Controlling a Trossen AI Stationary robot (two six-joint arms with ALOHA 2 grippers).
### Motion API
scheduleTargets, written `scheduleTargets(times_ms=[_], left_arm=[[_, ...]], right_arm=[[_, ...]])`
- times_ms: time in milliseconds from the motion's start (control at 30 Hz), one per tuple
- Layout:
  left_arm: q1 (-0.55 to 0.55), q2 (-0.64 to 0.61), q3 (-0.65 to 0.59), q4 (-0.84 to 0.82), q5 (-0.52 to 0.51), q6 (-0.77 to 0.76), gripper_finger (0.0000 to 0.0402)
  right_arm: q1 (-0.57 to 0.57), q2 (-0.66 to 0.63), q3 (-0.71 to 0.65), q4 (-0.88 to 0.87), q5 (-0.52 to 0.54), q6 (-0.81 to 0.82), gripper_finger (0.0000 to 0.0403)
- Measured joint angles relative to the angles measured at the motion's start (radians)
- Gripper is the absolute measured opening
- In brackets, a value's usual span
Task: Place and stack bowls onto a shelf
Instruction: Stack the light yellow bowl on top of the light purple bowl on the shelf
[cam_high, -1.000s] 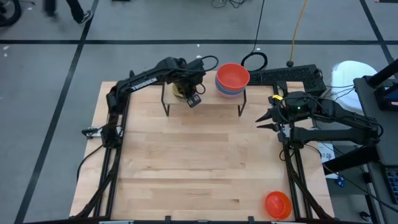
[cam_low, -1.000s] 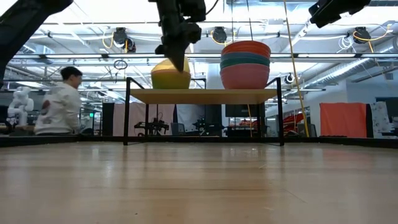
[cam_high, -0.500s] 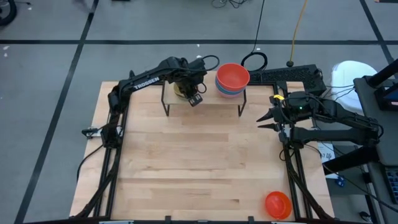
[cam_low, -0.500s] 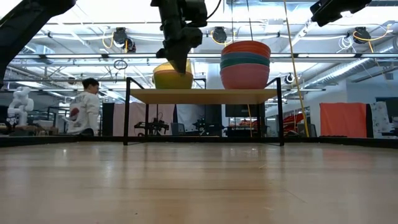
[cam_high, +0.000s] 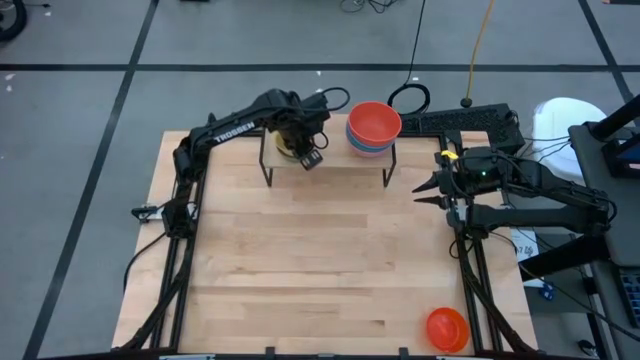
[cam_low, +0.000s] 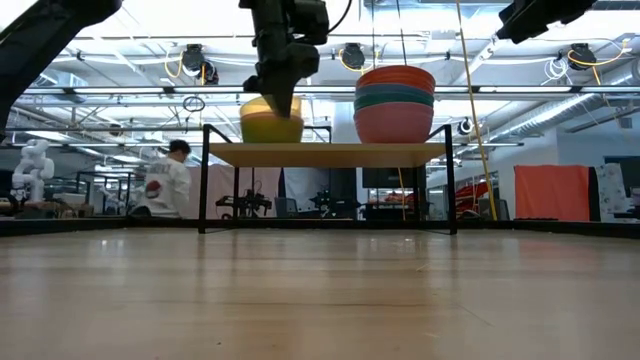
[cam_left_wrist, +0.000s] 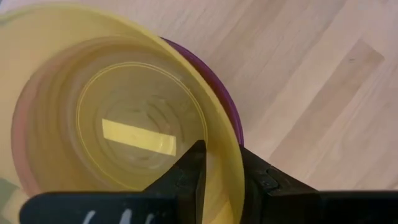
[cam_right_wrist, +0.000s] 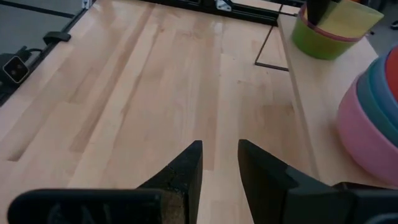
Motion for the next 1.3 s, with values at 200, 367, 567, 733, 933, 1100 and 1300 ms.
scheduleTargets(times_ms=[200, 367, 567, 733, 933, 1100, 1300], left_arm=[[-0.001, 0.000, 0.000, 0.000, 0.000, 0.000, 0.0067], [-0.002, 0.000, 0.000, -0.006, -0.001, 0.020, 0.0067], [-0.005, 0.000, 0.000, -0.006, 0.010, 0.062, 0.0054], [-0.006, -0.001, 0.000, -0.006, 0.022, 0.071, 0.0027], [-0.006, -0.002, 0.000, -0.005, 0.020, 0.055, 0.0028], [-0.006, -0.013, 0.000, -0.010, 0.020, 0.049, 0.0054], [-0.007, -0.033, 0.008, -0.004, 0.019, 0.045, 0.0080]], right_arm=[[0.000, 0.000, 0.000, 0.000, -0.001, 0.000, 0.0098], [0.000, 0.000, 0.000, 0.000, -0.001, 0.000, 0.0098], [0.000, 0.000, 0.000, 0.000, -0.001, 0.000, 0.0098], [0.000, 0.000, 0.000, 0.000, -0.001, 0.000, 0.0098], [0.000, 0.000, 0.000, 0.000, -0.002, 0.000, 0.0098], [0.000, 0.000, 0.000, 0.000, -0.002, 0.000, 0.0098], [0.000, 0.000, 0.000, 0.000, -0.002, 0.000, 0.0098]])
